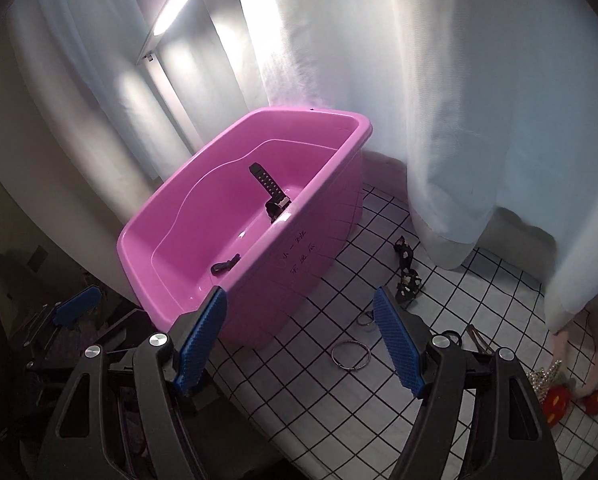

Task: Organize jewelry
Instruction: 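Move both open tools back toward the remaining table items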

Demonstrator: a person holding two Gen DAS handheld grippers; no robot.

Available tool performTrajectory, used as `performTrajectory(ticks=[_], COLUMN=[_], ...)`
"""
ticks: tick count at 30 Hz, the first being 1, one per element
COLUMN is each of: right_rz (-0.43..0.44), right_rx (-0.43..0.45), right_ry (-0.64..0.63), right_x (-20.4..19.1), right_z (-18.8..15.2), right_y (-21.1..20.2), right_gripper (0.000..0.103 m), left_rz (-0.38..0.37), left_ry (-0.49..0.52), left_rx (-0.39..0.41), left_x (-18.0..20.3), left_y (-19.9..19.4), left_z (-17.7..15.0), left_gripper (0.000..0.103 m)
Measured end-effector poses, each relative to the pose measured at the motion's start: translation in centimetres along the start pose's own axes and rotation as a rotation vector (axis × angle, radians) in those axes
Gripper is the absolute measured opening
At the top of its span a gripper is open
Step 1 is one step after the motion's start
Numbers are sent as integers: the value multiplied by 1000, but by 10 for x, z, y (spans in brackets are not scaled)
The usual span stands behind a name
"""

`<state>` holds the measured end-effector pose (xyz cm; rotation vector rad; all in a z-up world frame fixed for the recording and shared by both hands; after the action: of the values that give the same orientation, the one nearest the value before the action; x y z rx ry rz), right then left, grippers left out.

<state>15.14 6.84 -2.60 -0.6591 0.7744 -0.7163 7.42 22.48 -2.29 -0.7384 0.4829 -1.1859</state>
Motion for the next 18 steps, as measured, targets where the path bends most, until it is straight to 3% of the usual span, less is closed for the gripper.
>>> performTrajectory(ticks=[10, 18], right_rz=[-156, -202], right_rx=[30, 64], right_ry=[179, 275], right_x=[112, 162], right_z=[-133, -209], right_y=[-83, -126], right_gripper=[72, 72], left_rz=[-88, -90], left_ry=[106, 162], left_rx=[-58, -118], left_x=[76, 110], left_y=[-14, -5], left_z=[-70, -121], left_gripper=[96, 96])
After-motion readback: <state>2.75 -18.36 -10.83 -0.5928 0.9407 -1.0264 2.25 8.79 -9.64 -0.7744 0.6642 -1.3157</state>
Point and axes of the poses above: each gripper's, at about its wrist camera, not at the fingertips, and y roughly the way its jaws point, x to its right, z to its top, the point moved 10 cm from there along y, roughly the way its jaws point, and after that the axes turned 4 degrees about z, right-handed, at the moved point
